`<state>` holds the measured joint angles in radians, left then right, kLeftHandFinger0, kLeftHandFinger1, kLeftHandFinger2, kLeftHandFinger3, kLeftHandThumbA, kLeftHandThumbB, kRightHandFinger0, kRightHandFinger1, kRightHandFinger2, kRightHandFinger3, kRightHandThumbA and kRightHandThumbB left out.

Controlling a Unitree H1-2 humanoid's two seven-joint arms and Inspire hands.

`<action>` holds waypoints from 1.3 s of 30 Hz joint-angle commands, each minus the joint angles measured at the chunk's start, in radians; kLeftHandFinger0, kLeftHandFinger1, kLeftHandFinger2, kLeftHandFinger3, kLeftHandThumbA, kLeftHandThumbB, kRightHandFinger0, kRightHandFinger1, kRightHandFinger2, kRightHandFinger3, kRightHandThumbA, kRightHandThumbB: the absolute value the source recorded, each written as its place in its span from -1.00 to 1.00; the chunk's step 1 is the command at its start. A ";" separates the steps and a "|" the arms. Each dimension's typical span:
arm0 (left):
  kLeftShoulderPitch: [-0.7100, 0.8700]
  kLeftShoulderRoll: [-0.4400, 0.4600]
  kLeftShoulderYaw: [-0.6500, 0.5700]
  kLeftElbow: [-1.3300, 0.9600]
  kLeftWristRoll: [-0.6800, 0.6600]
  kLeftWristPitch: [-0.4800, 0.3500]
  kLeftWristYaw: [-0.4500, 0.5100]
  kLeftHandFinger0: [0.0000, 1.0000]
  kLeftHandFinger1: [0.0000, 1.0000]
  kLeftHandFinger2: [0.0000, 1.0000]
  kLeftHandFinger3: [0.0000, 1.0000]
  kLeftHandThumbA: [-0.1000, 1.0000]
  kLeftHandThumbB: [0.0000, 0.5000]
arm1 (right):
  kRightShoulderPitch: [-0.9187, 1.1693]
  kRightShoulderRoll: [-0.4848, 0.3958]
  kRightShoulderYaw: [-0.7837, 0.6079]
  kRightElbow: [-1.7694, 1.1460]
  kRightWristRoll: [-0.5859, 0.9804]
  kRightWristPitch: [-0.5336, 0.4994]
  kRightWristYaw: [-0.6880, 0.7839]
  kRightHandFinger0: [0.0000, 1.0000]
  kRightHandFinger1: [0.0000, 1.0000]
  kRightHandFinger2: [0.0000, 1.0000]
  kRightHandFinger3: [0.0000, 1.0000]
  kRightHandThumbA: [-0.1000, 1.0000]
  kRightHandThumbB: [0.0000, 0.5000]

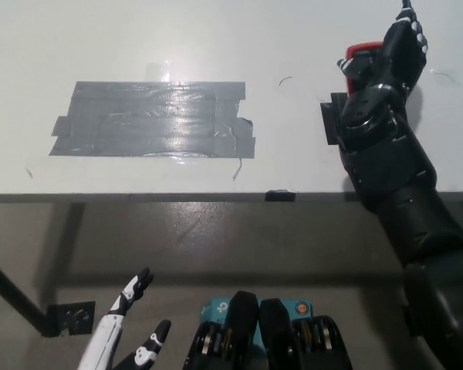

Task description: The robot first picks the multimeter with right hand and then unfolds the black stand on the back of it using left hand

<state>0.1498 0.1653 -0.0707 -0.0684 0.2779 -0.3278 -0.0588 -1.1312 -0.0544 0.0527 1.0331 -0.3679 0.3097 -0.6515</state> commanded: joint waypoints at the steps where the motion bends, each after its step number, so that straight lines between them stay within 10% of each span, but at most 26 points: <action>1: -0.004 0.020 0.006 -0.019 0.010 -0.042 0.015 1.00 1.00 1.00 1.00 0.51 -0.38 | -0.084 -0.011 0.023 -0.060 -0.030 0.002 -0.035 1.00 1.00 1.00 1.00 1.00 0.81; 39: 0.002 0.017 0.003 -0.032 0.035 -0.037 0.019 1.00 1.00 1.00 1.00 0.53 -0.50 | -0.097 -0.042 0.017 0.080 0.047 -0.052 0.050 1.00 1.00 1.00 1.00 0.93 0.85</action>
<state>0.1489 0.1752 -0.0678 -0.0695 0.3028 -0.3323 -0.0587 -1.1488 -0.0785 0.0753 1.1047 -0.3431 0.2965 -0.6306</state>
